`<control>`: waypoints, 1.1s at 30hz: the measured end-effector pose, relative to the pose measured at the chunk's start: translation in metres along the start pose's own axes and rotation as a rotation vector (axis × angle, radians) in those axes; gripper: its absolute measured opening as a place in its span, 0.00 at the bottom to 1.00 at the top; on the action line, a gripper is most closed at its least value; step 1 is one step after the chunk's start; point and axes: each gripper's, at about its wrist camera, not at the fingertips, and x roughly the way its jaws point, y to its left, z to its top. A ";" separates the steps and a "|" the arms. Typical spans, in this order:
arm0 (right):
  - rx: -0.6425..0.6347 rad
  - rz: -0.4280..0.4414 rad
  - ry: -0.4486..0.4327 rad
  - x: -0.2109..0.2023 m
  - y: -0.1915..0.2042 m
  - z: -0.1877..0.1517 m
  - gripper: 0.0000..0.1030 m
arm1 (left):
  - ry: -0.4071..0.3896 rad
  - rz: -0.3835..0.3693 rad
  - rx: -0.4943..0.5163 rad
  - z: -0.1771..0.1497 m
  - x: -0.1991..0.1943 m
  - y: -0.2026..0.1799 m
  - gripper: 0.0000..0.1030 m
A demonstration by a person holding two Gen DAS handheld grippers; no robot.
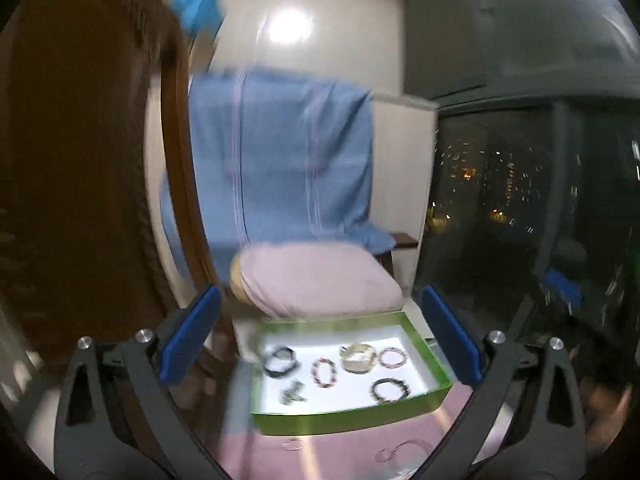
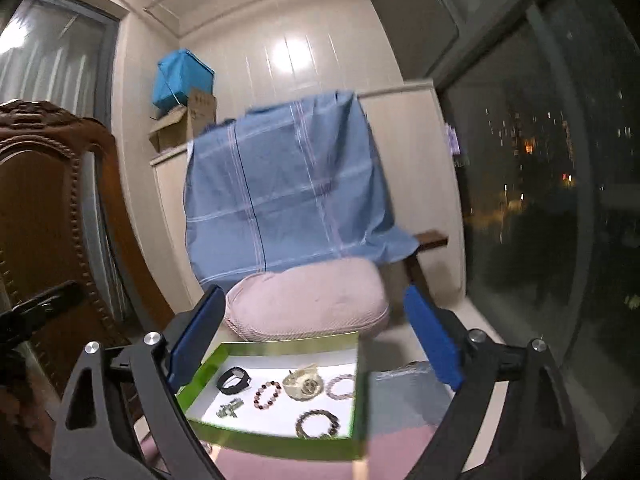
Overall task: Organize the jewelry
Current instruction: 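Lower both items into the green box and open both grippers, then withdraw both tools from the box back above the bed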
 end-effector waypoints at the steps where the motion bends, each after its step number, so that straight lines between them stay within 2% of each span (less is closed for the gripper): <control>1: -0.019 0.001 0.004 -0.014 0.000 -0.001 0.86 | -0.008 0.018 0.038 -0.009 -0.017 -0.006 0.96; 2: -0.033 -0.005 0.014 -0.024 0.001 -0.002 0.86 | 0.004 0.027 0.043 -0.015 -0.025 -0.008 0.96; 5: -0.087 -0.033 0.052 -0.051 0.009 -0.011 0.91 | 0.114 0.019 0.005 -0.043 -0.042 -0.009 0.96; 9: -0.243 -0.087 0.198 -0.069 0.027 -0.051 0.91 | 0.273 0.087 -0.037 -0.081 -0.048 -0.007 0.96; 11: -0.241 -0.089 0.289 -0.076 0.029 -0.070 0.91 | 0.353 0.089 -0.080 -0.095 -0.044 -0.001 0.96; 12: -0.229 -0.086 0.314 -0.077 0.029 -0.075 0.91 | 0.403 0.089 -0.112 -0.103 -0.040 0.001 0.96; 14: -0.199 -0.087 0.347 -0.079 0.030 -0.082 0.91 | 0.448 0.085 -0.148 -0.111 -0.038 0.007 0.96; 16: -0.195 -0.083 0.359 -0.077 0.035 -0.084 0.91 | 0.450 0.095 -0.164 -0.117 -0.039 0.009 0.96; 21: -0.195 -0.076 0.344 -0.078 0.039 -0.082 0.91 | 0.434 0.110 -0.129 -0.115 -0.038 0.003 0.96; 27: -0.172 -0.065 0.350 -0.074 0.037 -0.082 0.91 | 0.423 0.103 -0.091 -0.113 -0.032 -0.005 0.96; 33: -0.148 -0.069 0.360 -0.071 0.032 -0.081 0.91 | 0.425 0.102 -0.099 -0.112 -0.029 -0.003 0.96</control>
